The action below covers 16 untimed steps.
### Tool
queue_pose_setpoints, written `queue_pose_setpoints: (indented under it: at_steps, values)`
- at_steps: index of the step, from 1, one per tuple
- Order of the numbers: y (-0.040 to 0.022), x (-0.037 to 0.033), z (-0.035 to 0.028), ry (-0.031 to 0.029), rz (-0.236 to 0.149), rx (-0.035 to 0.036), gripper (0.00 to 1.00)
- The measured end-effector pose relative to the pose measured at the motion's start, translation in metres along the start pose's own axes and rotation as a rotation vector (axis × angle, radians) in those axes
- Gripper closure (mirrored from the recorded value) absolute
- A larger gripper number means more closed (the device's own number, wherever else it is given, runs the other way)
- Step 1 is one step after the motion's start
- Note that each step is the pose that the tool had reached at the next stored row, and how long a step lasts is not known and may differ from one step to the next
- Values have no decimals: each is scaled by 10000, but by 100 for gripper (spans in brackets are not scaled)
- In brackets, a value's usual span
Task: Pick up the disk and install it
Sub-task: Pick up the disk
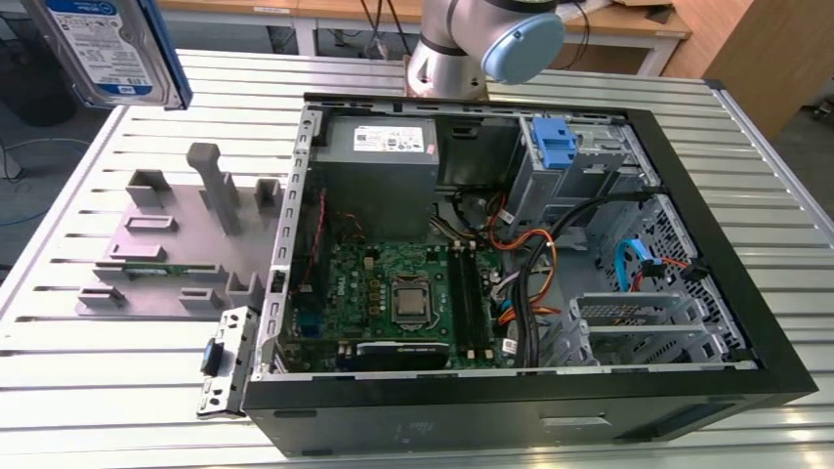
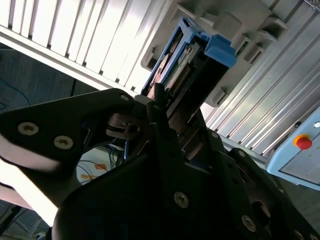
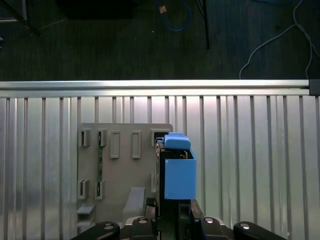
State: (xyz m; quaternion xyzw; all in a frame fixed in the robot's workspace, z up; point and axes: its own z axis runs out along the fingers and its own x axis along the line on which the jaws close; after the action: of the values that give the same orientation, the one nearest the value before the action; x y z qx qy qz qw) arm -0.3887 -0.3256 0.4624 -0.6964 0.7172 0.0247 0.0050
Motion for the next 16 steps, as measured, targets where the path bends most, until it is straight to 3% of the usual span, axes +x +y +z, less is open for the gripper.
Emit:
queue_pose_setpoints:
  at_steps: [16]
  values:
    - [5,-12,-165,46,1,1,65]
